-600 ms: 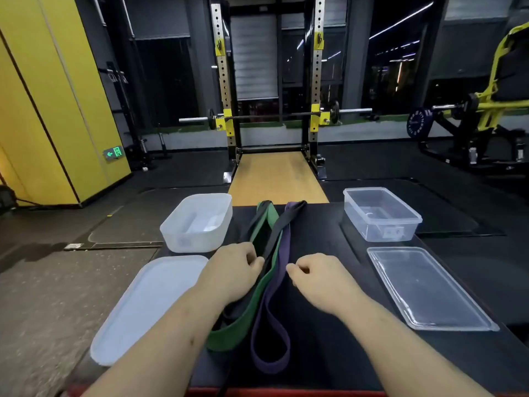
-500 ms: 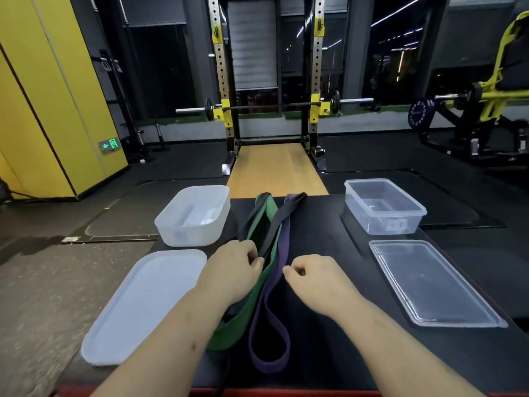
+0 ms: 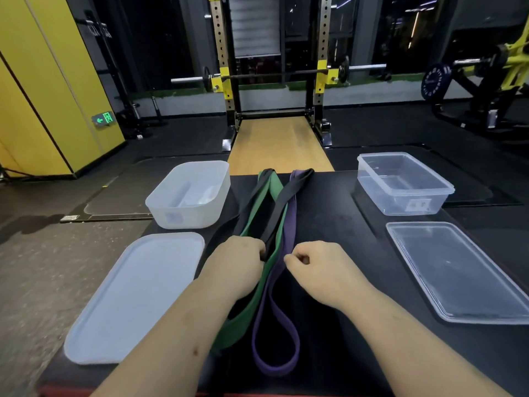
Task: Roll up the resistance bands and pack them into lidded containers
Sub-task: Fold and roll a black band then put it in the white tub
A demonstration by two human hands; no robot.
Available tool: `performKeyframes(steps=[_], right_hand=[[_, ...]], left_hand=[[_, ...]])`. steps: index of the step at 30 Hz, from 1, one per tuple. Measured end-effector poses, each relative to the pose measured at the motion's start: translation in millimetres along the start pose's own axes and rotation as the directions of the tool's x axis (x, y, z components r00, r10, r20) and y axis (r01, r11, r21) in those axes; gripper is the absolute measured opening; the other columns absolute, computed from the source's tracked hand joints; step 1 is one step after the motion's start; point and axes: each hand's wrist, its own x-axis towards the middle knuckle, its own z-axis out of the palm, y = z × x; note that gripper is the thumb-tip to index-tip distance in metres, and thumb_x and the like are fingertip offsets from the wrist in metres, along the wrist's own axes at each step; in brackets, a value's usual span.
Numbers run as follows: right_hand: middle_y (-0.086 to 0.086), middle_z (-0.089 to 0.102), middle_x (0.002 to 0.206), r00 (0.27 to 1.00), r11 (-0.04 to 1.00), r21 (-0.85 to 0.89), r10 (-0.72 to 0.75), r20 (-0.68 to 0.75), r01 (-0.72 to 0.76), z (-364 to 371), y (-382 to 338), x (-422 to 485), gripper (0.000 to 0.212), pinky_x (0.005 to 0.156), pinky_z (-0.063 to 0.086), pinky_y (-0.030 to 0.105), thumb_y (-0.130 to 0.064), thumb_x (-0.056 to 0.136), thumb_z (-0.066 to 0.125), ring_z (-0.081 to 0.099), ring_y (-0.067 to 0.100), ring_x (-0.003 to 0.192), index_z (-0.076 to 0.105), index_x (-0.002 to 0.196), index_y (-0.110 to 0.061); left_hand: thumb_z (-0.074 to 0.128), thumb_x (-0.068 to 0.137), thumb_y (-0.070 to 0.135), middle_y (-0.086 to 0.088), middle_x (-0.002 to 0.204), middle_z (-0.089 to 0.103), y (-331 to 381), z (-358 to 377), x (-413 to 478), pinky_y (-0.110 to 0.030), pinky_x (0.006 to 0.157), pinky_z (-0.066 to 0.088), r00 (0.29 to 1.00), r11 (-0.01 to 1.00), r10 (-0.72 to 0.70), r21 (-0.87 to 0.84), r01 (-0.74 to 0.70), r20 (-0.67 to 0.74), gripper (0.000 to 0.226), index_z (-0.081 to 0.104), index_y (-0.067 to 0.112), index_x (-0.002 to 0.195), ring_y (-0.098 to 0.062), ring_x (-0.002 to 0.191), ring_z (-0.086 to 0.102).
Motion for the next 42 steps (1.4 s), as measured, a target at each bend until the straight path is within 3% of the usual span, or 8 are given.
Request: performKeyframes(steps=[6,13,24,30,32,35,38,42], right_hand=[[-0.003,0.056,0.066,1.000,1.000,0.021,-0.009,-0.005,0.009,-2,4,-1,0.042,0.058,0.046,0.030,-0.046,0.099,0.053,0.047,0.013,0.056,0.054,0.070,-0.016],[0.001,0.063,0.071,1.000,0.998,0.063,-0.011,-0.004,0.011,-6,6,-4,0.037,0.057,0.045,0.028,-0.045,0.100,0.054,0.048,0.012,0.056,0.065,0.079,-0.016],[-0.003,0.054,0.064,0.998,0.998,0.046,-0.040,-0.040,0.041,-6,8,-5,0.041,0.057,0.043,0.029,-0.043,0.099,0.053,0.046,0.013,0.056,0.053,0.068,-0.017],[-0.006,0.053,0.062,0.998,0.997,0.066,-0.037,-0.049,0.041,-7,7,-5,0.039,0.055,0.041,0.027,-0.042,0.099,0.054,0.045,0.012,0.055,0.055,0.069,-0.017],[-0.006,0.054,0.062,0.999,0.995,0.099,-0.022,-0.048,0.026,-8,7,-4,0.036,0.055,0.042,0.026,-0.042,0.098,0.054,0.046,0.011,0.055,0.059,0.072,-0.019],[-0.006,0.063,0.065,0.999,0.980,0.199,0.018,-0.033,-0.011,-12,5,-4,0.029,0.056,0.047,0.028,-0.042,0.096,0.056,0.053,0.013,0.055,0.065,0.076,-0.024],[-0.006,0.072,0.075,0.998,0.949,0.312,0.058,-0.010,-0.052,-15,6,-3,0.021,0.063,0.055,0.032,-0.039,0.093,0.057,0.068,0.017,0.067,0.069,0.078,-0.030],[-0.002,0.075,0.079,0.996,0.860,0.504,0.086,0.010,-0.079,-20,8,-3,0.023,0.061,0.052,0.031,-0.028,0.096,0.054,0.067,0.011,0.062,0.074,0.086,-0.025]], left_hand=[[0.062,0.095,0.050,-0.001,0.113,0.064,-5,5,2,-0.034,0.080,0.051,0.997,0.998,-0.069,0.001,0.069,0.015,0.038,0.062,0.019,0.117,-0.022,0.099,0.061],[0.059,0.098,0.036,-0.004,0.113,0.065,-4,5,5,-0.034,0.077,0.049,0.995,0.991,-0.094,0.103,0.090,0.033,0.025,0.063,0.017,0.114,-0.025,0.099,0.061],[0.054,0.092,0.015,-0.002,0.102,0.065,5,-1,2,-0.034,0.071,0.049,0.993,0.992,-0.112,0.063,0.113,-0.021,0.019,0.064,0.017,0.108,-0.023,0.088,0.059],[0.054,0.091,0.018,0.003,0.094,0.064,7,-10,-1,-0.030,0.062,0.048,0.990,0.964,-0.142,-0.228,0.136,-0.010,0.014,0.058,0.023,0.102,-0.019,0.082,0.061],[0.054,0.092,0.017,0.003,0.087,0.069,10,-20,-4,-0.024,0.056,0.051,0.981,0.872,-0.195,-0.461,0.166,-0.015,0.013,0.060,0.024,0.101,-0.018,0.076,0.069],[0.051,0.092,0.010,-0.006,0.082,0.077,19,-35,-12,-0.030,0.065,0.060,0.966,0.530,-0.249,-0.826,0.193,0.066,0.020,0.069,0.017,0.098,-0.019,0.067,0.074],[0.052,0.095,0.004,-0.015,0.087,0.078,29,-36,-17,-0.039,0.077,0.061,0.965,0.260,-0.219,-0.945,0.198,0.142,0.022,0.073,0.007,0.102,-0.023,0.074,0.072],[0.055,0.098,0.001,-0.022,0.093,0.076,44,-35,-14,-0.039,0.079,0.059,0.963,-0.050,-0.214,-0.987,0.155,0.162,0.019,0.069,0.002,0.112,-0.029,0.083,0.073]])
